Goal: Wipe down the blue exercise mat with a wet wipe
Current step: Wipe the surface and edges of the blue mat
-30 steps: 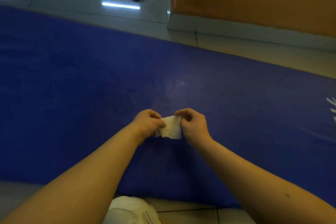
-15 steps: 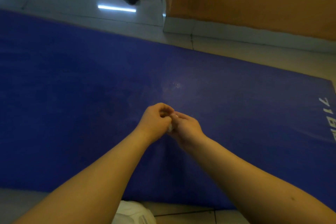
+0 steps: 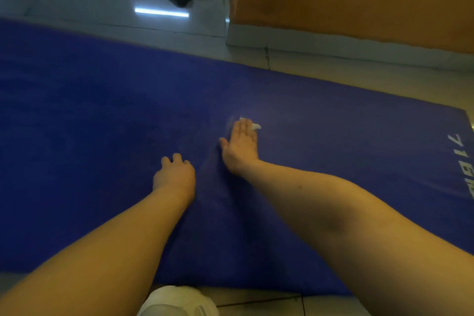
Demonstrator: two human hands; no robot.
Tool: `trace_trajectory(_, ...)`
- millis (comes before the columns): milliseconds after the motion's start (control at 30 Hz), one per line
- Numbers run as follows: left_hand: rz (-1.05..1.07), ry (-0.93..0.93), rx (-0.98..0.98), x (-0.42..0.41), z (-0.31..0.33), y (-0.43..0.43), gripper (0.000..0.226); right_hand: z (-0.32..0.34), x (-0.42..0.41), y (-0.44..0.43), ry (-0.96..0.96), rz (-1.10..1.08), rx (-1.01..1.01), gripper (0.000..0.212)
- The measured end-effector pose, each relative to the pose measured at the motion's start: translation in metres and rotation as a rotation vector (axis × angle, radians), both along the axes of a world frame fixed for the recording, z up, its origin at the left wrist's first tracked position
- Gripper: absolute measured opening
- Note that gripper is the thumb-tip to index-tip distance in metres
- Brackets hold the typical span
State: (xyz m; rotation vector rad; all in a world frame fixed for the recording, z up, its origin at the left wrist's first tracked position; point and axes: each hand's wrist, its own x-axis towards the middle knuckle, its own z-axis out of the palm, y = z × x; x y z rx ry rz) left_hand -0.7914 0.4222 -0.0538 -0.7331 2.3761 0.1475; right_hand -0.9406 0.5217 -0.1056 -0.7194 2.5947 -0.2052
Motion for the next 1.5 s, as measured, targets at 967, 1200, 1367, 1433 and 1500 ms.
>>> trace_trajectory(967, -0.051, 0.052, -0.043, 0.007, -0.012, 0.000, 0.084, -0.009, -0.063, -0.010, 0.040, 0.146, 0.010, 0.082)
trace_trajectory(1200, -0.064, 0.039, -0.062, 0.007, -0.014, -0.001, 0.088, -0.007, -0.129, 0.073, 0.086, -0.313, 0.229, 0.086)
trace_trajectory(1367, -0.063, 0.021, -0.086, 0.006, -0.015, 0.000, 0.082, -0.008, -0.088, 0.019, 0.068, -0.279, 0.121, 0.084)
trace_trajectory(1433, -0.064, 0.016, -0.084, 0.004, -0.016, 0.001, 0.081, -0.009, -0.048, -0.013, 0.090, -0.123, 0.086, 0.082)
trace_trajectory(1500, -0.046, 0.016, -0.074, 0.006, -0.015, 0.002, 0.080, -0.009, -0.002, -0.036, 0.071, 0.076, -0.006, 0.082)
